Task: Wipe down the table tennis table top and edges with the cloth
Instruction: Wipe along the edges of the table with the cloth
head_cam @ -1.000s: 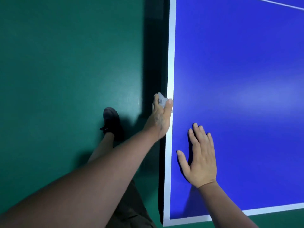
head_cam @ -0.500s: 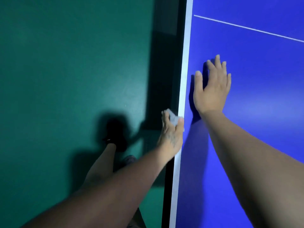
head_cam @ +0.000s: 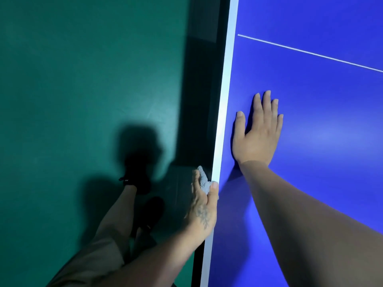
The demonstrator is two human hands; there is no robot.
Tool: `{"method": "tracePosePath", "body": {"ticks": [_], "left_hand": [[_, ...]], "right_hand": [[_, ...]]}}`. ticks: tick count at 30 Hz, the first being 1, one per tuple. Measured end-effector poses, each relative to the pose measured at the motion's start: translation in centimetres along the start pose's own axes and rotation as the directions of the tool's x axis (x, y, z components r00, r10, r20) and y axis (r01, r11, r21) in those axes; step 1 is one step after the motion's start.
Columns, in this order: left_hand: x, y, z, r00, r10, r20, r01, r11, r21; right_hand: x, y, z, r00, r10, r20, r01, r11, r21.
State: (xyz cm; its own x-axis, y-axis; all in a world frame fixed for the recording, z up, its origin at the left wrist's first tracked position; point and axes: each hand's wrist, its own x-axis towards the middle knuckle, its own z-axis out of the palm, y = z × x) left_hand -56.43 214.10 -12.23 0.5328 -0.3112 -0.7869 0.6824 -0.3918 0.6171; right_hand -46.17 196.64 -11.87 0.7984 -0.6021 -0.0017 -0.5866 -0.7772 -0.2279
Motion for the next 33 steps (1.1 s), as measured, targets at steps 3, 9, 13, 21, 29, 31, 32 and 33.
{"method": "tracePosePath", "body": {"ticks": [3,9,13,21,29,31,32,33], "left_hand": [[2.0,2.3,-0.4,1.0,0.0,0.014,0.0,1.0,-0.001],[11.4,13.0,-2.4,0.996,0.089,0.006,-0.088,0.995,-0.036],[17.7,20.5,-4.0,0.981,0.195,-0.016,-0.195,0.98,0.039],[16.4,19.0,-4.3,0.978,0.207,0.036,-0.21,0.961,0.18],[8.9,13.7,-3.0,0.998,0.002,0.062,-0.008,0.996,0.091],[10.8,16.2,-3.4,0.998,0.06,0.038,-0.063,0.994,0.091],[12.5,18.2,-3.6,0.992,0.122,0.008,-0.122,0.991,0.06],[14.6,20.3,-3.8,0.984,0.176,-0.024,-0.175,0.984,0.039]], "right_hand": [[0.2,0.2,0.0,1.0,0.0,-0.004,0.0,1.0,0.001],[0.4,0.0,-0.2,1.0,0.0,-0.014,0.001,1.0,0.027],[0.5,0.0,-0.1,1.0,0.016,-0.002,-0.016,1.0,0.021],[0.7,-0.2,-0.1,1.0,0.013,0.002,-0.013,1.0,0.004],[0.9,-0.1,-0.3,1.0,0.012,0.018,-0.012,1.0,0.003],[0.8,0.0,-0.2,1.0,0.013,0.02,-0.013,1.0,0.009],[0.8,0.1,-0.1,1.0,0.009,0.016,-0.009,1.0,0.012],[0.8,0.2,-0.1,1.0,0.008,0.013,-0.009,1.0,0.013]]}}
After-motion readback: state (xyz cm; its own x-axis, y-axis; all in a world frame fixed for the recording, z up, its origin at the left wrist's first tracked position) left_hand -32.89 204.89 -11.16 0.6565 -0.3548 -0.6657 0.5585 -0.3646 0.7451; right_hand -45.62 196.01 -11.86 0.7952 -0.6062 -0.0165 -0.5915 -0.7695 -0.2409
